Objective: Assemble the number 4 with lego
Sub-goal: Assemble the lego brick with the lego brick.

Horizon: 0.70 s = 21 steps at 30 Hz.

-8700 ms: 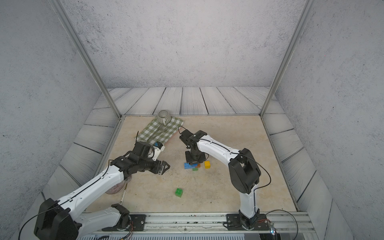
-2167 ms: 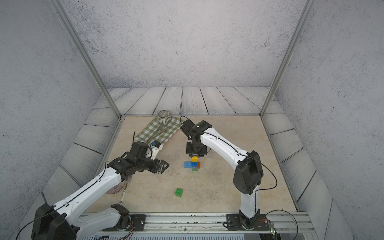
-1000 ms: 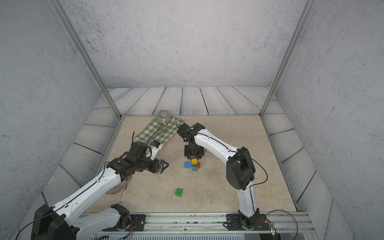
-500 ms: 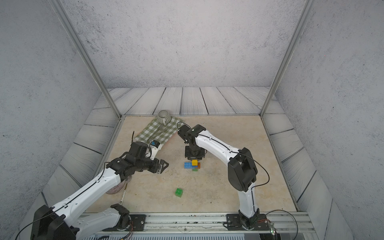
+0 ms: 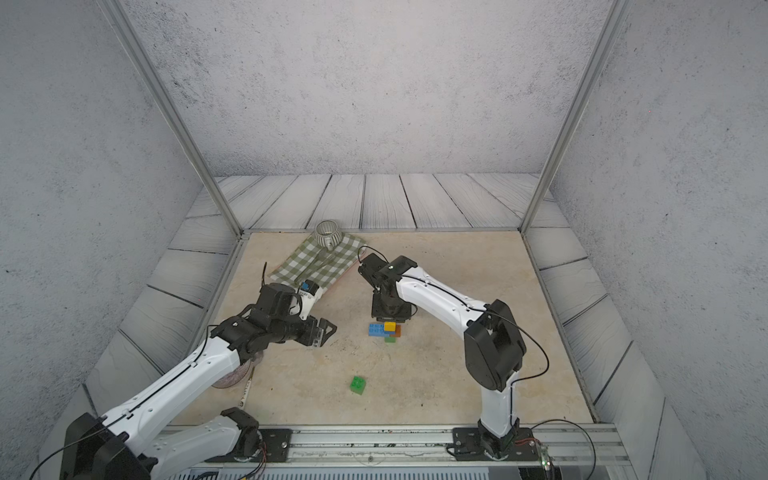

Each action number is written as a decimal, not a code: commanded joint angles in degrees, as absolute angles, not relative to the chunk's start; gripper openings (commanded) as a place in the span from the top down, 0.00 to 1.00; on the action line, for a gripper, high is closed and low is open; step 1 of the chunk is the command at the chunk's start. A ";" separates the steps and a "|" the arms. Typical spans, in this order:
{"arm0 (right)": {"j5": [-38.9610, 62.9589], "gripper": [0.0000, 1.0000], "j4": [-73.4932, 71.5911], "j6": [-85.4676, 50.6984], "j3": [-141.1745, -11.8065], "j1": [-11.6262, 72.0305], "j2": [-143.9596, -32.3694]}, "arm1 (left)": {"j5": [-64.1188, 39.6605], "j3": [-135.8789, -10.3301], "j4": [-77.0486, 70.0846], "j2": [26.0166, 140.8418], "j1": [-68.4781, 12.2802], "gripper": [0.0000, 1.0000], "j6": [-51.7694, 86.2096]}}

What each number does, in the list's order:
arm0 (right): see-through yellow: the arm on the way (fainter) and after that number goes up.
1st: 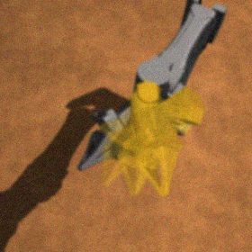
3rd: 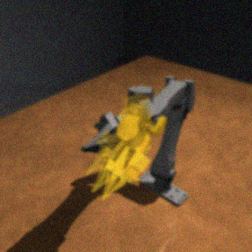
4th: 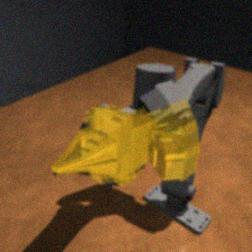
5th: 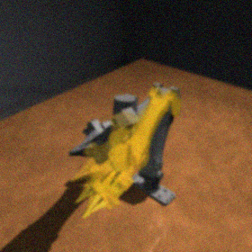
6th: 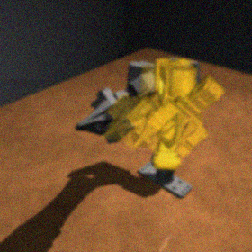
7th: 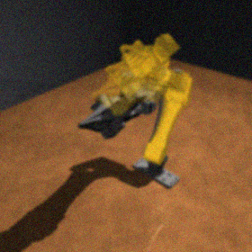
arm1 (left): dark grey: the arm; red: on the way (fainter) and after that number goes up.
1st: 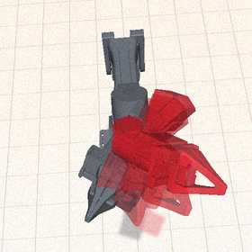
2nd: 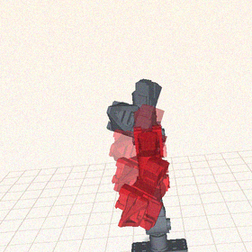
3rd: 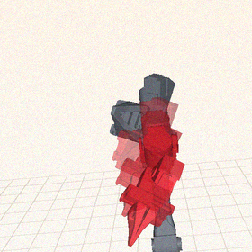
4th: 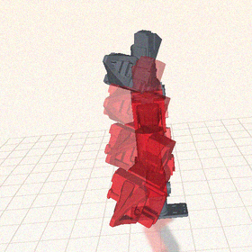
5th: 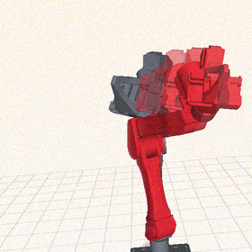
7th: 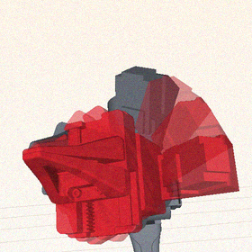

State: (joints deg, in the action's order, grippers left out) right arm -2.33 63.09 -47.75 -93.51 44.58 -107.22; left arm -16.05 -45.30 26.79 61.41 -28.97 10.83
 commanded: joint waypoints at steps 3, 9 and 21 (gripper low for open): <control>-4.00 0.90 65.95 -45.34 -91.44 45.03 -113.17 | -15.81 -44.65 27.25 60.68 -28.36 0.16 11.00; -4.40 0.90 67.59 -42.05 -92.05 44.99 -114.88 | -16.11 -44.64 27.24 60.66 -28.37 0.16 11.14; -3.55 0.90 68.00 -41.75 -92.90 45.00 -116.30 | -16.08 -44.56 27.40 60.30 -28.39 0.16 11.16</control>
State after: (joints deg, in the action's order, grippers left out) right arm -3.25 65.73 -42.44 -96.62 44.88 -109.80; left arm -16.10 -45.12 26.81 61.39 -28.97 10.85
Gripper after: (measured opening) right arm 0.335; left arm 0.838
